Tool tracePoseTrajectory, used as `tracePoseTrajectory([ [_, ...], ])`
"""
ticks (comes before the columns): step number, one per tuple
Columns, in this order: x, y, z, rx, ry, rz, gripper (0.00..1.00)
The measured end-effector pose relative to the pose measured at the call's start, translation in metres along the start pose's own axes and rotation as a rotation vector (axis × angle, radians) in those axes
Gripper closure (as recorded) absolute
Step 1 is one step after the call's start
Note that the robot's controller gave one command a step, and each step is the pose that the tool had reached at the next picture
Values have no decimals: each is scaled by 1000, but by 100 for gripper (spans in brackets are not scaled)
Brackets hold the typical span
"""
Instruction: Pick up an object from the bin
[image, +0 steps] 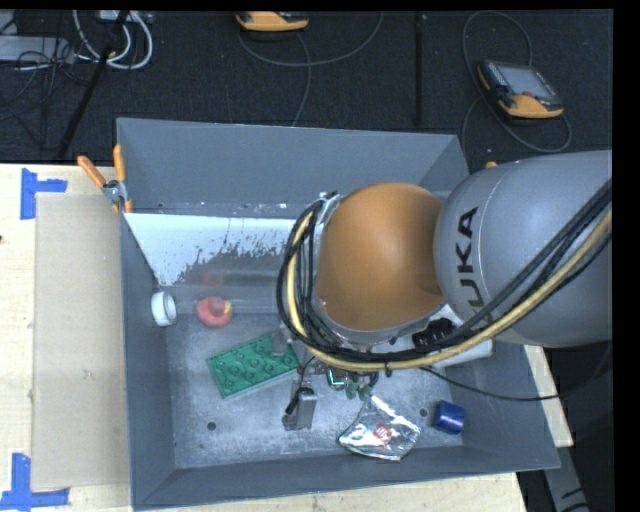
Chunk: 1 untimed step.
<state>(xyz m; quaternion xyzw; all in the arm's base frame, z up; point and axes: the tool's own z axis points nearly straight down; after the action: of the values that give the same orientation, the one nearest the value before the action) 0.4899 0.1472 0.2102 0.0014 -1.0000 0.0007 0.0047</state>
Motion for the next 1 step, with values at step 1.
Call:
tracePoseTrajectory([
  [1,-60,11,128,0,-5,-128,0],
])
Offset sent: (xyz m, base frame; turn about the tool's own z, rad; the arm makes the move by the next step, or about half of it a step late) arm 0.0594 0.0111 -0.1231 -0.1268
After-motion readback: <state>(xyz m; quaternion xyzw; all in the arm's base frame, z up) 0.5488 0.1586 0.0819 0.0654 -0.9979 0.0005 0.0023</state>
